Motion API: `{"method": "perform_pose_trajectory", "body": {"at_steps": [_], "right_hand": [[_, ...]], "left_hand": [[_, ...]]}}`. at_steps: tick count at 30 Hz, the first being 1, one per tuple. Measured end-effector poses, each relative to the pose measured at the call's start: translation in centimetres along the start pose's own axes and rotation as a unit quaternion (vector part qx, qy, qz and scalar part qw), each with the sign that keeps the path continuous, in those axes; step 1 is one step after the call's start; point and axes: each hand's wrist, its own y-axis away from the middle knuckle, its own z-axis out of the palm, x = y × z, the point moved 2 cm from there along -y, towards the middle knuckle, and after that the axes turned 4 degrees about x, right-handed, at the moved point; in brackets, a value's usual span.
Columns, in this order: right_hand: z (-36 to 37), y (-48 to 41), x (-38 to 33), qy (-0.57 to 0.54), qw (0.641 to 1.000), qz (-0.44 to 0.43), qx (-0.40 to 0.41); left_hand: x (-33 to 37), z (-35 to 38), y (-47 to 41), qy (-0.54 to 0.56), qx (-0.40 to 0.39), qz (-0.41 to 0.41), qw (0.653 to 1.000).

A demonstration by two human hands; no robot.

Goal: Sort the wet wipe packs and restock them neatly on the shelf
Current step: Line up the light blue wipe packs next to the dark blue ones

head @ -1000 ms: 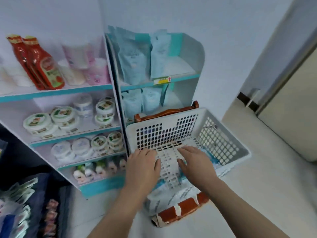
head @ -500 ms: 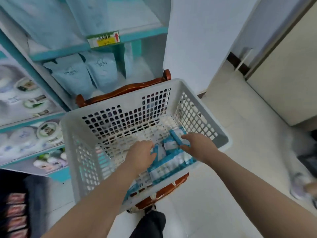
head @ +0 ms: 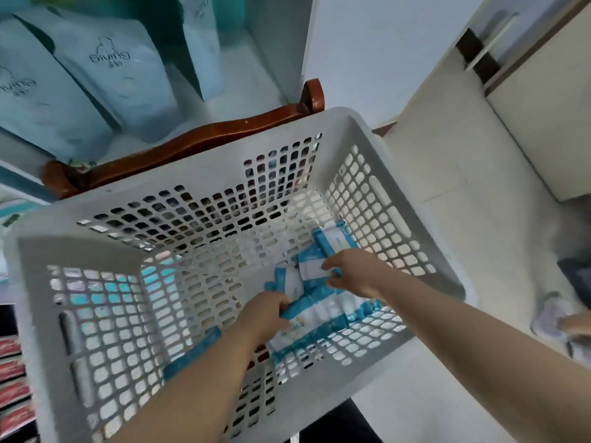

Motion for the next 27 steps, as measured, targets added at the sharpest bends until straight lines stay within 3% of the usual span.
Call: {"method": "perform_pose_trajectory", "body": {"at_steps": [9,14,19,27], "right_hand": [[2.3,-2.4,-3.3,0.077,0.984,-0.109,-0.114],[4.2,-3.3,-4.2,0.124,0.977,-0.137,-0.110],[3.4,-4.2,-3.6,-0.042,0.991,-0.087,-0.094],[2.5,-4.6,-1.4,-0.281,0.956,0.076,-0.031]], "left_hand": [[-6.6,-3.2,2.4,0.092,0.074,-0.103,0.988],[-8.6,-3.0,4.6,0.081,0.022,-0.146,0.986],[-10.6,-1.7,6.5,0.032,-0.037,-0.193,0.980],[-11.2,-0.9,6.3,-0.061,0.009,-0.209,0.976]]}}
